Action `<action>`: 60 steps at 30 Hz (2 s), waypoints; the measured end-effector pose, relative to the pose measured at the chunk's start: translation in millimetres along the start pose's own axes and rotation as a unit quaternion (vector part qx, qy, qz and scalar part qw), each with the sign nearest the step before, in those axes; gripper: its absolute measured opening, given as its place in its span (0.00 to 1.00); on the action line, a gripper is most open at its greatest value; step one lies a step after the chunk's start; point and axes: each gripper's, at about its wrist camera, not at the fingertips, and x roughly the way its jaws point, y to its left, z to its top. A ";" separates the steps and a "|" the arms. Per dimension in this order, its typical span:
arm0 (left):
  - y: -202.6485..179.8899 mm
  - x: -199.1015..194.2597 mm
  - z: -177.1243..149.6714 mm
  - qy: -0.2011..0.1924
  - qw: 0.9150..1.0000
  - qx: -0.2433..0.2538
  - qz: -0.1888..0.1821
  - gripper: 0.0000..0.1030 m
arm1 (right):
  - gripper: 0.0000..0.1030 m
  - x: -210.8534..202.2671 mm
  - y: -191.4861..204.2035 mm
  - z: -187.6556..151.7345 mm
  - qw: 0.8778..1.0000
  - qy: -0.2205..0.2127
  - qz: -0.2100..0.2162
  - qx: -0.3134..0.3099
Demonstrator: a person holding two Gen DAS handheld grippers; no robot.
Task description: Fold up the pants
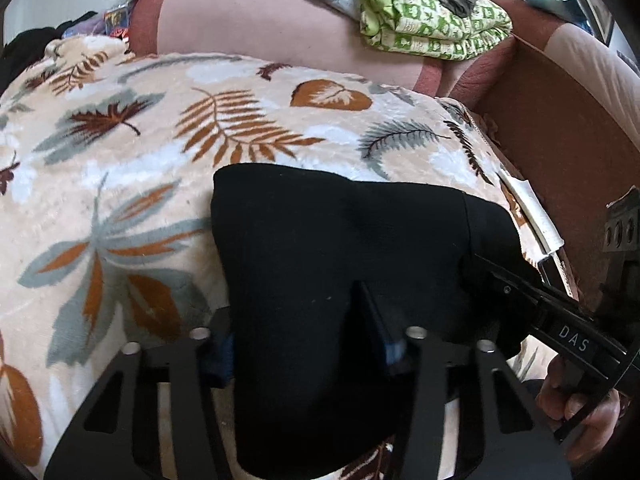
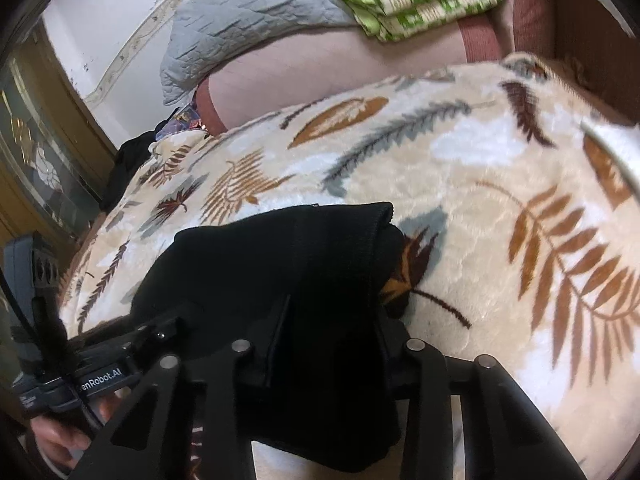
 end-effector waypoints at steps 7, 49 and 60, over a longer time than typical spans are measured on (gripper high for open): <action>5.3 -22.0 6.9 -0.013 1.000 -0.006 -0.002 0.35 | 0.34 -19.5 18.3 10.2 1.000 -0.018 0.011 -0.016; 168.4 -37.0 49.9 -0.024 0.991 -0.070 0.114 0.58 | 0.51 82.4 125.7 65.5 0.997 0.005 0.048 -0.066; 161.3 -23.6 45.0 -0.019 0.989 -0.062 0.133 0.59 | 0.48 95.3 167.5 42.7 0.987 0.036 0.048 -0.150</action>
